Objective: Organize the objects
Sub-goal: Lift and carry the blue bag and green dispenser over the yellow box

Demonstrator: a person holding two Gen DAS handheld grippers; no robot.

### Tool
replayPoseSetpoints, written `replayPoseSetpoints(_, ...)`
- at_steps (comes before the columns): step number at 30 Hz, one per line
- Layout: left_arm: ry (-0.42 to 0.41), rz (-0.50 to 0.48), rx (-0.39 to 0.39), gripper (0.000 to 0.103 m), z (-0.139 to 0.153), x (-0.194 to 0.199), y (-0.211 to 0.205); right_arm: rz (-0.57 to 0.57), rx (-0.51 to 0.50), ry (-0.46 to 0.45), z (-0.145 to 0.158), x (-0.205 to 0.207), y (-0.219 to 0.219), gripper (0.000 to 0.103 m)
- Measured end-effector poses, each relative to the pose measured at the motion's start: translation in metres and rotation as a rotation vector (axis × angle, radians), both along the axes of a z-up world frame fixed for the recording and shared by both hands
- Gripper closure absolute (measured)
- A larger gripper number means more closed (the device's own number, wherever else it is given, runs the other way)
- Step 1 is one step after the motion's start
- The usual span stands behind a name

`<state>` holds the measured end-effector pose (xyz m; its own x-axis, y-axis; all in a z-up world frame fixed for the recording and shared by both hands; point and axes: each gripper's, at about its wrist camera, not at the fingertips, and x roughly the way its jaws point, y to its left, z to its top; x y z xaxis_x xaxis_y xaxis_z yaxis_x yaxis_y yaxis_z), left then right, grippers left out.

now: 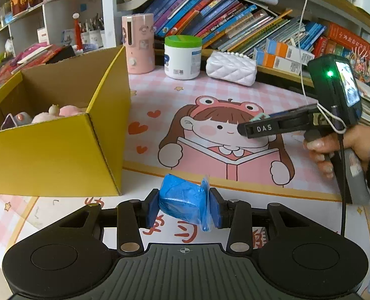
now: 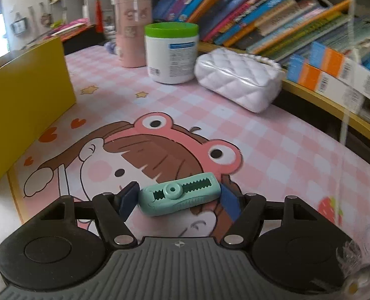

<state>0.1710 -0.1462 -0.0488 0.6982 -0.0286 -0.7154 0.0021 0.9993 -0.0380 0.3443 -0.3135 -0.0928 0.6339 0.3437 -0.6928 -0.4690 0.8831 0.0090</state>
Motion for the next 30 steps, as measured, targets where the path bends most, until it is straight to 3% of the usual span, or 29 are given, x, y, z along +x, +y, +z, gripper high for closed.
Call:
replayPoseSetpoints(9,-0.034,0.01,-0.025,0.064,0.008,-0.015,0.01,-0.247,0.002,-0.03,0.041,-0.075,0.007,0.035)
replayPoseSetpoints(19,-0.085,0.048,-0.052,0.064,0.022,-0.052,0.057,-0.408,0.007,-0.008,0.072,-0.174,0.05,0.035)
replayPoseSetpoints(25,-0.087,0.117,-0.042,0.064,0.026,-0.075,0.106,-0.421,0.047,0.054,0.078,-0.215,0.095,0.035)
replayPoseSetpoints(30,-0.076,0.179,-0.042,0.064,0.025,-0.096,0.149,-0.39,0.01,0.002,0.089,-0.241,0.144,0.035)
